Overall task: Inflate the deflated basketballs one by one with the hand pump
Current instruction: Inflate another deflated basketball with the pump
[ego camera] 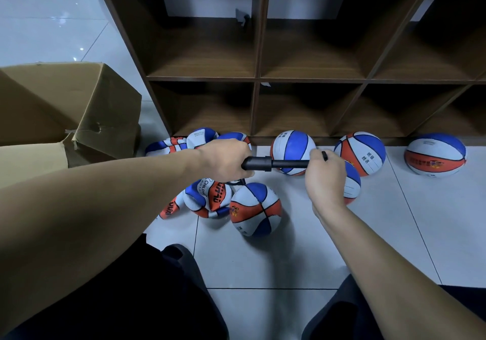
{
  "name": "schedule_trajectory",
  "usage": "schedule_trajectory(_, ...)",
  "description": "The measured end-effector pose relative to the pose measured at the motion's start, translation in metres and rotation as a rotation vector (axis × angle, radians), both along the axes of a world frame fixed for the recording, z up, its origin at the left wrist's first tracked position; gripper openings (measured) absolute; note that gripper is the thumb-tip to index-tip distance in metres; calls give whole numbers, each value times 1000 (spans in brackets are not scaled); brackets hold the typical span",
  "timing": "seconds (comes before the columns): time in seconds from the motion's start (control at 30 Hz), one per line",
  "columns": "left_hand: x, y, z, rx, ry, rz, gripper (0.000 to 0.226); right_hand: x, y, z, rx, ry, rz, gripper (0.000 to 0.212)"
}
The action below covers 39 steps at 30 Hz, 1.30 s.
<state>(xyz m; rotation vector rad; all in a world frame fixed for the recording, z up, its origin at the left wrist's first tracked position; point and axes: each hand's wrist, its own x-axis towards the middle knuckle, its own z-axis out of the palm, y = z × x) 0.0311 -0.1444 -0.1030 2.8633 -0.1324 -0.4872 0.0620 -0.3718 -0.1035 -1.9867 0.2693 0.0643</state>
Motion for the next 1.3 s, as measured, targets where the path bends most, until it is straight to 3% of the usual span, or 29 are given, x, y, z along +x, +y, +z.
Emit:
schedule_trajectory(0.33, -1, -27, 10, -3, -24, 5, 29, -18, 22, -2, -51, 33, 229, 37)
schedule_trajectory(0.7, 0, -23, 10, -1, 21, -45, 25, -18, 22, -6, -39, 77, 265, 38)
schedule_trajectory(0.93, 1, 4, 3, 36, 52, -11, 22, 5, -8, -1, -27, 126, 76, 25)
schedule_trajectory(1.3, -5, 8, -3, 94, 4, -10, 24, -8, -4, -9, 11, 51, -31, 32)
